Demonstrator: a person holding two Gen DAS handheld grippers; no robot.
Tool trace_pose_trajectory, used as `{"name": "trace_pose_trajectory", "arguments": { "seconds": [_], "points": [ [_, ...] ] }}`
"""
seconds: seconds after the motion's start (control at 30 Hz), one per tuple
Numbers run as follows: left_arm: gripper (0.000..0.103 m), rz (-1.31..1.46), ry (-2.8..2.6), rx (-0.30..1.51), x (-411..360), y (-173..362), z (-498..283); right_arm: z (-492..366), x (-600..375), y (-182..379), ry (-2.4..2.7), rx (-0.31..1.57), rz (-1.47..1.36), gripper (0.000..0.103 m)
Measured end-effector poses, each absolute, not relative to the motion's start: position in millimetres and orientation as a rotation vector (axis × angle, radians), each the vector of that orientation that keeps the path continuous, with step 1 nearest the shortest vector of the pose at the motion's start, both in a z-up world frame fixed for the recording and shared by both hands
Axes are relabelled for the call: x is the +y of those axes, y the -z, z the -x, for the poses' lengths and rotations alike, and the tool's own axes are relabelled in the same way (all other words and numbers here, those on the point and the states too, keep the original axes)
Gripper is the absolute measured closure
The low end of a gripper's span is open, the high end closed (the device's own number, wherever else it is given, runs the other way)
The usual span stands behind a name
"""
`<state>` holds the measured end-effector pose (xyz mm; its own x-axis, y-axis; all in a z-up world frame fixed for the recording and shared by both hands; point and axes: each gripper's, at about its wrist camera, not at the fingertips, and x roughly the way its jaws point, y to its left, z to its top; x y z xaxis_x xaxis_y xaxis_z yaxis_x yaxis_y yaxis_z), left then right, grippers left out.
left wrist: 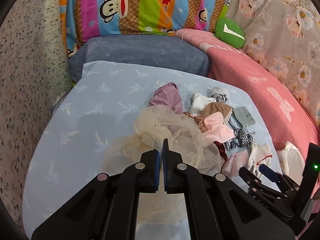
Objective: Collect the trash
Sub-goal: 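Grasp the white fabric strip with the right gripper while the left gripper holds the tulle, then carry tulle and white strip over the bagged bin and open both grippers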
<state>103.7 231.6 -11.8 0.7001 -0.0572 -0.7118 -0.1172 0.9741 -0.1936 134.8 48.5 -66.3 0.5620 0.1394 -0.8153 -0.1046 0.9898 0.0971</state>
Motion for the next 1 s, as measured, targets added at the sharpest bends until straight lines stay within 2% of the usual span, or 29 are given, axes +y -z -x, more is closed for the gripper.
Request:
{"name": "trace_pose_trajectory", "arguments": {
  "seconds": [0.07,0.13,0.17,0.2,0.33,0.6,1.0],
  "points": [
    [0.1,0.23,-0.025,0.801,229,12,-105,-139,54,72,-0.157,0.976,-0.03,0.049],
    [0.1,0.228,-0.018,0.801,227,11,-106,-142,59,79,-0.165,0.992,-0.017,0.064],
    [0.1,0.226,-0.015,0.799,226,10,-106,-144,60,81,-0.17,1.004,-0.014,0.081],
    [0.1,0.223,-0.013,0.799,224,9,-105,-144,60,83,-0.175,1.013,-0.022,0.092],
    [0.1,0.21,0.003,0.783,217,-1,-105,-136,53,67,-0.182,0.97,-0.053,0.092],
    [0.1,0.163,0.067,0.704,184,-45,-103,-116,24,0,-0.188,0.834,-0.098,0.093],
    [0.1,0.089,0.275,0.599,80,-113,-101,-81,-79,-69,-0.057,0.67,-0.184,0.093]
  ]
}}
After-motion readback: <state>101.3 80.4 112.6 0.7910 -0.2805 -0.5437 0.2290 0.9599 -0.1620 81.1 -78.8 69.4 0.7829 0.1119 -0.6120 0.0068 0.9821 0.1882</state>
